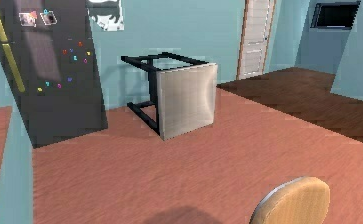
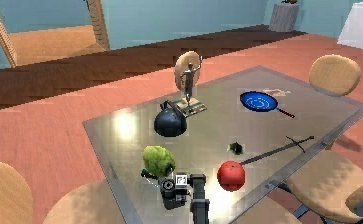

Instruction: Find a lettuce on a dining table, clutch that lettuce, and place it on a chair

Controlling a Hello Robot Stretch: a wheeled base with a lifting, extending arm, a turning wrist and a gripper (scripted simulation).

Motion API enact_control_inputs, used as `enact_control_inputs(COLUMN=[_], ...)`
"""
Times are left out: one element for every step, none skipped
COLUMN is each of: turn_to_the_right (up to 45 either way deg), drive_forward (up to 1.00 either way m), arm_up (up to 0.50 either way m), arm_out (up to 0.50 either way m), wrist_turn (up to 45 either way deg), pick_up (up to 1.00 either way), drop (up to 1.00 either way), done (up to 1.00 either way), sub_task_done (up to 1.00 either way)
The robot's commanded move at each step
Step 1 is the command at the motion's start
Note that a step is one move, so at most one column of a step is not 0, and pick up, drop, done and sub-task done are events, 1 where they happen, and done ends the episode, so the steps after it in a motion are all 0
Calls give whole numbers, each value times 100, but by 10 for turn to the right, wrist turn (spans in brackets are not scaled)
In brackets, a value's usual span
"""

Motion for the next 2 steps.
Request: enact_control_inputs(turn_to_the_right=[0,0], drive_forward=[0,0], arm_up=[0,10], arm_out=[0,0], wrist_turn=[0,0], pick_up=[100,0], drop=[0,0], done=[0,0], sub_task_done=[0,0])
